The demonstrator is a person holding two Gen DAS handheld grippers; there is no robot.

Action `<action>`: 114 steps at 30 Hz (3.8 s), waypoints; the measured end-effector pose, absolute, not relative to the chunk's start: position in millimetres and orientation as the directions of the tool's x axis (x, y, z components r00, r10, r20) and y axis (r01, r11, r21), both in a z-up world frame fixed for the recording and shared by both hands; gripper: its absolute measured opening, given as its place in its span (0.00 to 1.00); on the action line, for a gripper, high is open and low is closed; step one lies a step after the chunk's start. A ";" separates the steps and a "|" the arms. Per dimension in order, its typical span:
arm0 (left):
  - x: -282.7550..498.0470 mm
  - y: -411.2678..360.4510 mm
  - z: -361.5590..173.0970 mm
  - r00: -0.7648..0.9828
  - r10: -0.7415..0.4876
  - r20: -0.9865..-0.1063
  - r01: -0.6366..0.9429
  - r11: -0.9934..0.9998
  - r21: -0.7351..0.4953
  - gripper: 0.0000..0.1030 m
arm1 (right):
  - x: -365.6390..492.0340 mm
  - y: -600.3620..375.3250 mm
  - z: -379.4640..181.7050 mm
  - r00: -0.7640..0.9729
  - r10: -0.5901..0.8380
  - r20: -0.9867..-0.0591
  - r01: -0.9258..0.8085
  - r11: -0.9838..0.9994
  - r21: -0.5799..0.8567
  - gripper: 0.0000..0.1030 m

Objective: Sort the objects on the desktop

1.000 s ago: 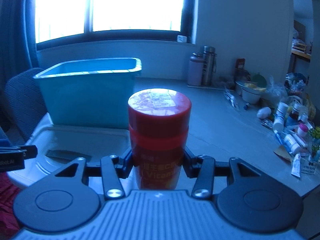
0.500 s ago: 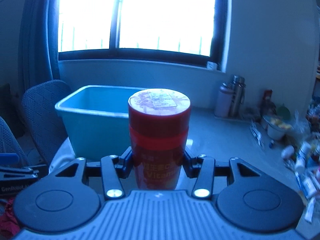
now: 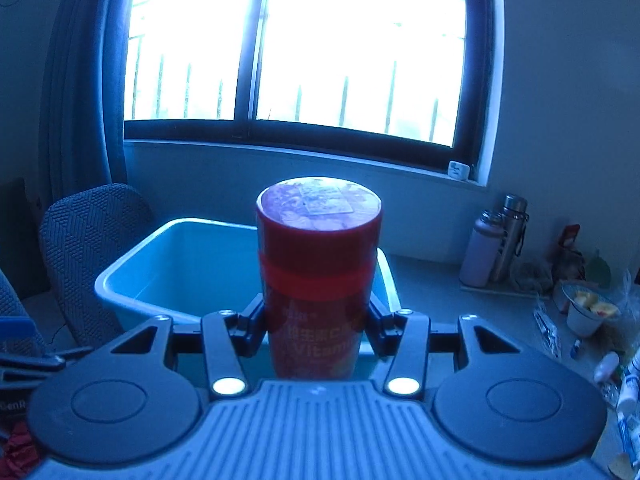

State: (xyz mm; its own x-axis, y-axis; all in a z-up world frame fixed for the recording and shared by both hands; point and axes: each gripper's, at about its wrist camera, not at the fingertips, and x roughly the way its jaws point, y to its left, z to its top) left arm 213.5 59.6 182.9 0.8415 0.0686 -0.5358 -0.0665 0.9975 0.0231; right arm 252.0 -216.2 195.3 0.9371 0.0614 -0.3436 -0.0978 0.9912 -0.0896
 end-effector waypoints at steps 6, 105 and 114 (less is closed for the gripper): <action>236.9 63.9 183.4 0.842 0.046 -0.537 -0.036 0.999 0.028 0.73 | 279.5 -206.2 198.6 0.940 0.054 -0.336 -0.088 0.992 -0.088 0.48; 223.6 116.4 63.1 0.543 -0.086 -0.836 0.054 0.996 -0.068 0.73 | 217.1 -234.6 41.8 0.564 -0.042 -0.825 0.218 0.971 0.100 0.80; 246.3 112.5 59.5 0.501 -0.088 -0.861 0.040 0.996 -0.079 0.73 | 236.0 -235.5 39.2 0.514 -0.004 -0.858 0.177 0.979 0.101 0.80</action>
